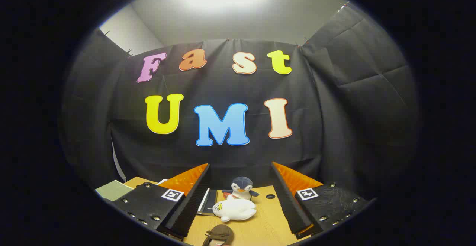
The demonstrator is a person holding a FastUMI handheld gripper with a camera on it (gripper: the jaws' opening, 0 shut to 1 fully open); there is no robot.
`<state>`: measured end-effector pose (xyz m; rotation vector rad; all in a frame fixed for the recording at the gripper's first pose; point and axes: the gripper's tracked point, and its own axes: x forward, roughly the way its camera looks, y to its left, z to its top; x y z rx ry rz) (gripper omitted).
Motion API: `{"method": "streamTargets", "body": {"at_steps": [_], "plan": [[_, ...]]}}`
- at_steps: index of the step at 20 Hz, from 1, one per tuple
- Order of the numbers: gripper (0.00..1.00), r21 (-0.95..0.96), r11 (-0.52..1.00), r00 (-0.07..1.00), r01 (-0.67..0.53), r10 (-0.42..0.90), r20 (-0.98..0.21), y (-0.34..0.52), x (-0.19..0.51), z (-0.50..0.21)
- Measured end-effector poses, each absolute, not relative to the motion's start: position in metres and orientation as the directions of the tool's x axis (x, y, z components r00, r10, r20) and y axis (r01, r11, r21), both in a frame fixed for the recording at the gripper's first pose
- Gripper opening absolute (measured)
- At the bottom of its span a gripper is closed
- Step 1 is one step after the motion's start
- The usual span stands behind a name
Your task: Open the storage box then place both shoes into the box .Put the left shoe in first, then the right shoe, with the right side of both shoes facing outward in a uniform manner.
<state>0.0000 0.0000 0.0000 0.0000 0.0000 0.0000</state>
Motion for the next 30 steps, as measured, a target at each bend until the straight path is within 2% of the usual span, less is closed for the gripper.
{"method": "streamTargets", "body": {"at_steps": [6,18,30], "plan": [[0.95,-0.009,1.0,1.0,0.011,-0.011,-0.019,0.025,-0.009,-0.004],[0.95,-0.031,0.999,0.999,-0.042,0.042,-0.002,0.042,-0.007,0.002],[0.97,0.169,0.981,0.981,-0.1,0.126,-0.15,0.074,0.009,-0.06]]}}
